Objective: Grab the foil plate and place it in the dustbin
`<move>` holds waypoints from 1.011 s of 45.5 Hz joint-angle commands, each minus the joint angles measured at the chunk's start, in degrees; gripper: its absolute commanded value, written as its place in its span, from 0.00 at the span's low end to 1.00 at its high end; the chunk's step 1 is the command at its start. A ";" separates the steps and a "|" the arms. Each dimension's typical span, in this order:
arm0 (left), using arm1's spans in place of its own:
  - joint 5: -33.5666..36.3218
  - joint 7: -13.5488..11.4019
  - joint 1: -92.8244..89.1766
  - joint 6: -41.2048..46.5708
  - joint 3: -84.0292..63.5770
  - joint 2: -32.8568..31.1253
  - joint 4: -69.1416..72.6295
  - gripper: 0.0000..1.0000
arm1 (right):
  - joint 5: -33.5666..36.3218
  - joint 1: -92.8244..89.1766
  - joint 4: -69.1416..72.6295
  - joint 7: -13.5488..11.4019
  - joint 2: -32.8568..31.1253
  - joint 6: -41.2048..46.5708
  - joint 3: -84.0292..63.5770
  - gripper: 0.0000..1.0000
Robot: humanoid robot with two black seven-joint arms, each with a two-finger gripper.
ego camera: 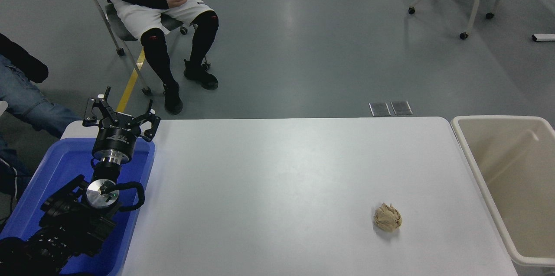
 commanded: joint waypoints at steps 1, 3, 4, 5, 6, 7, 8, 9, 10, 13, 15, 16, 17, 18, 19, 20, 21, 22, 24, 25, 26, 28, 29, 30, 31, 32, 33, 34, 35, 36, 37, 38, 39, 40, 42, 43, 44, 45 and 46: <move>0.01 0.00 0.00 0.00 0.00 0.00 0.01 0.99 | -5.04 12.34 13.10 -0.15 -6.98 0.18 -19.43 1.00; 0.01 0.00 0.00 0.00 0.00 0.00 0.01 0.99 | -5.21 15.24 15.13 -0.15 -7.69 0.18 -23.04 1.00; 0.01 0.00 0.00 0.00 0.00 0.00 0.01 0.99 | -5.13 16.56 15.92 -0.15 -7.95 0.18 -24.80 1.00; 0.01 0.00 0.00 0.00 0.00 0.00 0.01 0.99 | -5.04 18.05 16.54 -0.15 -7.96 0.18 -26.47 1.00; 0.01 0.00 0.00 0.00 0.00 0.00 0.01 0.99 | -4.95 19.63 16.98 -0.15 -7.96 0.27 -28.31 1.00; 0.01 0.00 0.00 0.00 0.00 0.00 0.01 0.99 | -4.78 21.04 17.50 -0.23 -7.87 0.27 -29.98 1.00; 0.01 0.00 0.00 0.00 0.00 0.00 0.01 0.99 | -4.69 22.45 18.12 -0.23 -7.87 0.53 -31.65 1.00; 0.01 0.00 0.00 0.00 0.00 0.00 0.01 0.99 | -4.77 23.94 18.99 -0.23 -7.78 0.88 -33.67 1.00; 0.01 0.00 0.00 0.00 0.00 0.00 0.01 0.99 | -5.12 25.44 20.05 -0.23 -7.69 1.50 -35.60 1.00; 0.01 0.00 0.00 0.00 0.00 0.00 0.01 0.99 | -5.30 30.35 23.21 -0.23 -7.08 3.43 -42.02 1.00; 0.01 0.00 0.00 -0.08 0.00 0.00 0.01 0.99 | -5.30 34.22 25.14 -0.15 -6.29 5.01 -46.76 1.00; 0.01 0.00 0.00 0.00 0.00 0.00 0.01 0.99 | -5.30 35.98 26.02 -0.15 -5.85 5.80 -49.05 1.00; 0.01 0.00 0.00 -0.08 0.00 0.00 0.01 0.99 | -5.22 38.26 27.16 -0.15 -5.15 7.03 -51.86 1.00; 0.01 0.00 0.00 -0.08 0.00 0.00 0.01 0.99 | -5.13 39.59 27.70 -0.15 -4.71 7.82 -53.54 1.00; 0.01 0.00 0.00 0.00 0.00 0.00 0.01 0.99 | -5.13 40.56 28.14 -0.15 -4.18 8.61 -55.21 1.00; 0.01 0.00 0.00 0.00 0.00 0.00 0.01 0.99 | -5.13 41.61 28.67 -0.15 -3.48 9.40 -56.62 1.00; 0.01 0.08 0.00 -0.08 0.00 0.00 0.01 0.99 | -5.13 42.67 29.28 -0.15 -2.60 10.11 -57.76 1.00; 0.01 0.00 0.00 0.00 0.00 0.00 0.01 0.99 | -5.13 43.72 29.81 -0.15 -1.81 10.72 -59.08 1.00; 0.01 0.00 0.00 -0.08 0.00 0.00 0.01 0.99 | -5.04 46.36 31.04 -0.23 -0.49 12.22 -61.89 1.00; 0.01 0.00 0.00 0.00 0.00 0.00 0.01 0.99 | -5.04 47.67 31.74 -0.15 0.12 13.18 -63.38 1.00; 0.01 0.08 0.00 0.00 0.00 0.00 0.01 0.99 | -5.13 48.99 32.36 -0.23 0.74 14.06 -64.79 1.00; 0.09 0.08 0.00 0.00 0.00 0.00 0.01 0.99 | -5.13 51.37 33.50 -0.15 1.97 15.73 -66.99 1.00; 0.01 0.00 0.00 0.00 0.00 0.00 0.01 0.99 | -5.13 52.51 34.11 -0.23 2.76 16.52 -67.70 1.00; 0.01 0.00 0.00 0.00 0.00 0.00 0.01 0.99 | -5.13 53.65 34.73 -0.15 3.46 17.31 -68.40 1.00; 0.09 0.08 0.00 -0.08 0.00 0.00 0.01 0.99 | -5.13 54.71 35.26 -0.15 3.91 18.19 -68.67 1.00; 0.01 0.09 0.00 0.00 0.00 0.00 0.01 0.99 | -5.13 55.68 35.70 -0.15 4.08 19.25 -68.58 1.00; 0.01 0.09 0.00 0.00 0.00 0.00 0.01 0.99 | -5.13 56.56 36.05 -0.15 4.17 20.39 -68.67 1.00; 0.01 0.09 0.00 0.00 0.00 0.00 0.01 0.99 | -5.21 57.26 36.14 -0.15 4.26 21.53 -68.76 1.00; 0.01 0.09 0.00 0.00 0.00 0.00 0.01 0.99 | -5.21 57.88 36.14 -0.15 4.44 22.67 -68.67 1.00; 0.01 0.09 0.00 0.00 0.00 0.00 0.01 0.99 | -5.30 58.32 36.14 -0.15 4.61 23.81 -68.58 1.00; 0.01 0.09 0.00 0.00 0.00 0.00 0.01 0.99 | -5.30 58.76 36.32 -0.15 4.79 24.87 -68.50 1.00; 0.01 0.09 0.00 0.00 0.00 0.00 0.01 0.99 | -5.30 59.37 36.58 -0.15 4.96 26.10 -68.41 1.00; 0.09 0.09 0.00 0.00 0.00 0.00 0.01 0.99 | -5.30 60.07 36.75 -0.15 5.31 27.50 -68.23 1.00; 0.01 0.09 0.00 0.00 0.00 0.00 0.01 0.99 | -5.30 60.69 36.84 -0.15 5.58 29.08 -68.06 1.00; 0.01 0.09 0.00 0.00 0.00 0.00 0.01 0.99 | -5.30 61.74 37.02 -0.15 6.10 32.51 -67.53 1.00; 0.09 0.09 0.00 0.00 0.00 0.00 0.01 0.99 | -5.39 62.10 37.11 -0.15 6.54 34.44 -67.27 1.00; 0.09 0.09 0.00 0.00 0.00 0.00 0.01 0.99 | -5.30 62.54 37.11 -0.15 7.16 36.29 -67.09 1.00; 0.01 0.09 0.00 0.00 0.00 0.00 0.01 0.99 | -5.39 62.89 37.19 -0.15 7.94 38.13 -66.91 1.00; 0.09 0.09 0.00 0.00 0.00 0.00 0.01 0.99 | -5.30 63.41 37.20 -0.15 8.82 39.81 -66.83 1.00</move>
